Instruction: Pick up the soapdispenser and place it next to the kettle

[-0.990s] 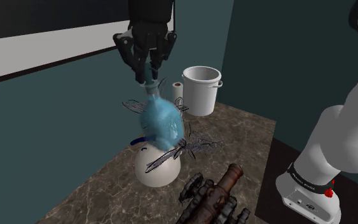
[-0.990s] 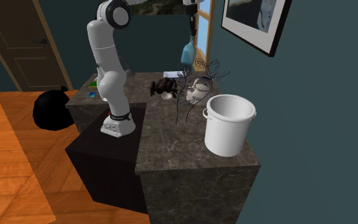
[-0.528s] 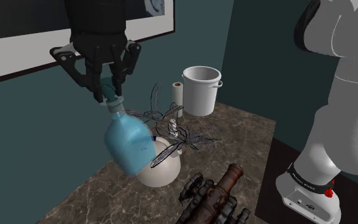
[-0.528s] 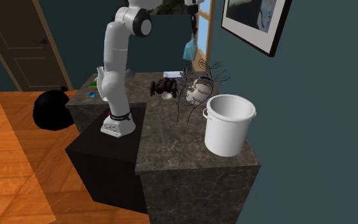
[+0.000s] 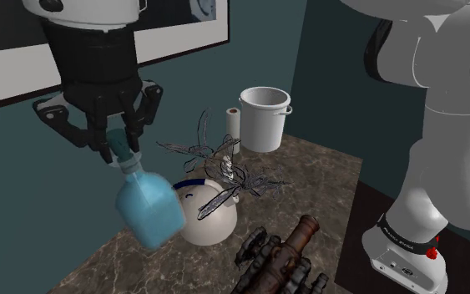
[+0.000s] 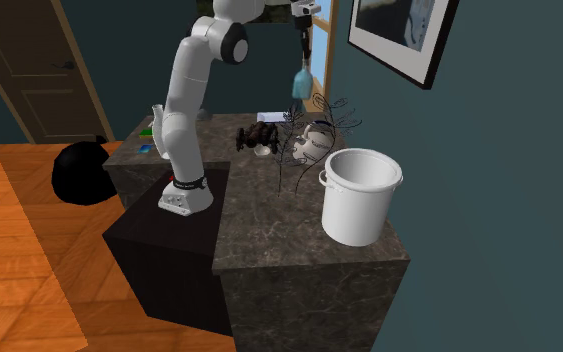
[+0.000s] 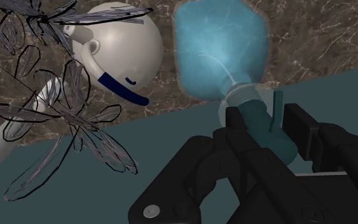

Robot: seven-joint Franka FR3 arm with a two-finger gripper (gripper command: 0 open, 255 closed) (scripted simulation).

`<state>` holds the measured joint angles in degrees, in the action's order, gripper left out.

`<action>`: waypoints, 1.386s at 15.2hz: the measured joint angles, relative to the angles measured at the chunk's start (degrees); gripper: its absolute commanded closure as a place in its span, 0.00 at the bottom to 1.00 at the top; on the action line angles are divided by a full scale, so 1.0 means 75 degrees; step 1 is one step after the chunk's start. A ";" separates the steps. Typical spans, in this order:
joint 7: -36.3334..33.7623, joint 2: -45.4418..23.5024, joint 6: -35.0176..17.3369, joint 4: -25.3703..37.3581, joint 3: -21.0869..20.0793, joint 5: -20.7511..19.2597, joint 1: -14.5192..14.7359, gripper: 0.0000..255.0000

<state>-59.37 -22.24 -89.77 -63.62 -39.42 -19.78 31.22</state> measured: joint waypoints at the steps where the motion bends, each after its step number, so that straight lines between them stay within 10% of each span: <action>1: -0.0011 0.0090 -0.0156 -0.0239 -0.0012 0.0057 -0.0083 1.00; 21: -0.0214 0.0587 -0.2473 -0.3019 -0.0004 0.0322 -0.0705 1.00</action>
<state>-60.97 -17.83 -108.32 -86.26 -39.45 -17.36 25.94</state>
